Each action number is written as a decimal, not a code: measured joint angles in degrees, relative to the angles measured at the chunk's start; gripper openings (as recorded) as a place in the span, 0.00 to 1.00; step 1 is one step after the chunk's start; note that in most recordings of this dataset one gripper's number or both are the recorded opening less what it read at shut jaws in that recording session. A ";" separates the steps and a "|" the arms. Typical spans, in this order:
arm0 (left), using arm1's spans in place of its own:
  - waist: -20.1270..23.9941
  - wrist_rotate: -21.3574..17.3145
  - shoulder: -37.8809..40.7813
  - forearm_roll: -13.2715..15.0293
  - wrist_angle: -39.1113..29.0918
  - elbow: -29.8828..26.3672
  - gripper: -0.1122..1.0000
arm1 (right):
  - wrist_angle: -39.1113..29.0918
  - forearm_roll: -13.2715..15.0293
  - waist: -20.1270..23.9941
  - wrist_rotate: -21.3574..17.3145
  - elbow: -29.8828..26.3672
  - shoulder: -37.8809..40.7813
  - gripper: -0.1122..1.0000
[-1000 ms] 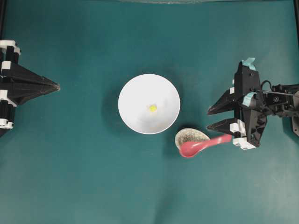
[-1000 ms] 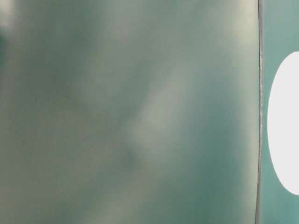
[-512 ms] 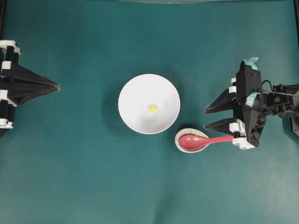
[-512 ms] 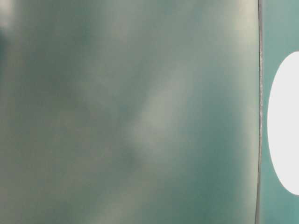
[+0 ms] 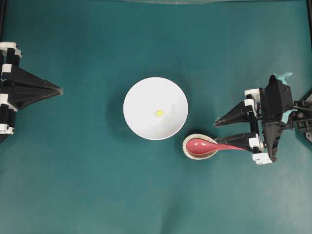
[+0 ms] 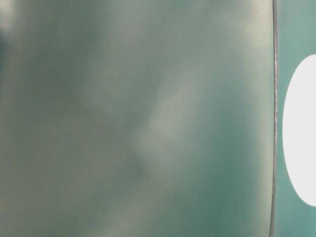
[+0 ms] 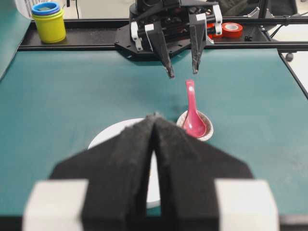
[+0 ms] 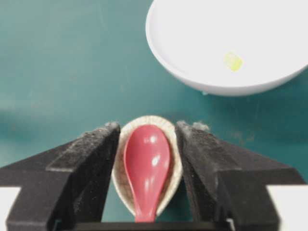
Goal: Scoop the yellow hexagonal prism block from the bowl with a spoon using the right arm.
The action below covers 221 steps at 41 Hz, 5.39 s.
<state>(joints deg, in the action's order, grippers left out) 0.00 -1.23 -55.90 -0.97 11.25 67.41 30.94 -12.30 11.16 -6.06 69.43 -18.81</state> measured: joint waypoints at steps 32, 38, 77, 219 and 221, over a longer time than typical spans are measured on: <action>0.00 0.00 0.00 0.09 -0.09 0.53 0.09 | 35.24 -14.77 13.45 0.00 5.80 23.20 0.59; 0.00 0.00 0.00 0.00 -0.09 0.62 0.09 | 39.20 -16.44 15.91 -0.09 6.15 26.37 0.59; 0.00 0.26 0.00 0.00 0.00 0.88 0.09 | 40.61 -20.39 21.01 0.09 6.24 31.64 0.57; 0.00 -0.09 -0.26 0.00 -1.49 0.88 0.09 | -72.95 -12.13 -23.03 20.92 -43.51 14.24 0.30; 0.00 -0.09 -0.18 0.09 -1.49 0.88 0.09 | -74.97 -10.81 -23.03 19.25 -44.56 14.77 0.30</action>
<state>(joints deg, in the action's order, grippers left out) 0.00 -1.32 -56.07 -0.88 9.76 68.29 -44.03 -23.12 -11.87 13.18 24.87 -4.04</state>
